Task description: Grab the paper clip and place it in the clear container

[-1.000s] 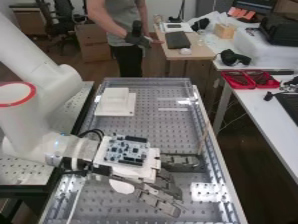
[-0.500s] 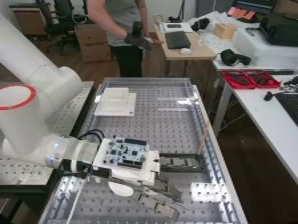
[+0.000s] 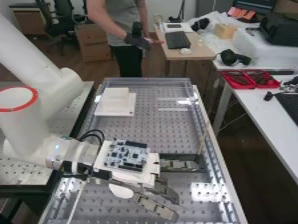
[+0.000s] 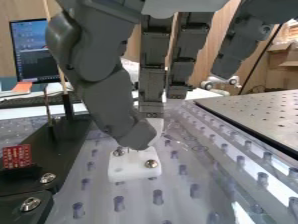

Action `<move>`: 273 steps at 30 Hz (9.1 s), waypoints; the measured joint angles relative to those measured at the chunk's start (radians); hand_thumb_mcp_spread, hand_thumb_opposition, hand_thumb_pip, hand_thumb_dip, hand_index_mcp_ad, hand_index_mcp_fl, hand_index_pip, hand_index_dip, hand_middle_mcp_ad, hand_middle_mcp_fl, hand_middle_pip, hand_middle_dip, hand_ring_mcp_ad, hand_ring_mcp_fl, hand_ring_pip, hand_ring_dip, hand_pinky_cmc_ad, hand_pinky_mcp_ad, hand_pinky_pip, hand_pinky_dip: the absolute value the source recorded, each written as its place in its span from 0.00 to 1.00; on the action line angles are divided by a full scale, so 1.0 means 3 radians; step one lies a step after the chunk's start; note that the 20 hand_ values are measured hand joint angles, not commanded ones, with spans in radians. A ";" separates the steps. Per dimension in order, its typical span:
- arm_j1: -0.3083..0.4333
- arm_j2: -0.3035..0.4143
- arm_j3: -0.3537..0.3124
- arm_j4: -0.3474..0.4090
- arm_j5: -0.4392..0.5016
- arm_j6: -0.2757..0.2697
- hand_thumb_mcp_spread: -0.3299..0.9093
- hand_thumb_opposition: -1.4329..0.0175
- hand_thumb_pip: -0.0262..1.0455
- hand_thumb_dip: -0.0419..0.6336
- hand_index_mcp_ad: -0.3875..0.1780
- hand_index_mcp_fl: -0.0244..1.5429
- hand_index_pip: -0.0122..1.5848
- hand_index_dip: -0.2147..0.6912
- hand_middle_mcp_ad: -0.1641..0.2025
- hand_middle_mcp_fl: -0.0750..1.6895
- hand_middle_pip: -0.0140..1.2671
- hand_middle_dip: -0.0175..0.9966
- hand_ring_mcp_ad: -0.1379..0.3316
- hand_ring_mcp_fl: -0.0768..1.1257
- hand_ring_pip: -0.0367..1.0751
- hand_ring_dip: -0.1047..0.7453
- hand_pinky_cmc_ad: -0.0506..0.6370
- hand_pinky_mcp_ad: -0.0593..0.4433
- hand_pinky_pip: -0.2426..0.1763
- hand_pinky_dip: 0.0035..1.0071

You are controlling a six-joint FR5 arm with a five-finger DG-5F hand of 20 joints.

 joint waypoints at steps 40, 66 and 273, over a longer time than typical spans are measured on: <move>-0.0014 -0.0009 -0.0004 0.0040 -0.0105 -0.0004 0.83 0.36 0.64 0.55 0.29 0.06 0.08 0.04 0.34 0.40 0.50 0.79 0.22 0.41 0.11 0.78 0.70 0.58 0.67 0.15; 0.0006 0.0015 -0.0046 0.0203 -0.0064 0.0069 0.90 0.29 0.64 0.55 0.30 0.06 0.09 0.04 0.21 0.49 0.62 0.84 0.22 0.45 0.11 0.78 0.70 0.59 0.70 0.15; 0.1214 0.1917 -0.0625 -0.0433 0.0853 0.0017 0.58 0.46 0.59 0.49 0.37 0.03 0.07 0.02 0.55 0.33 0.29 0.64 0.43 0.22 0.21 0.60 0.63 0.70 0.40 0.44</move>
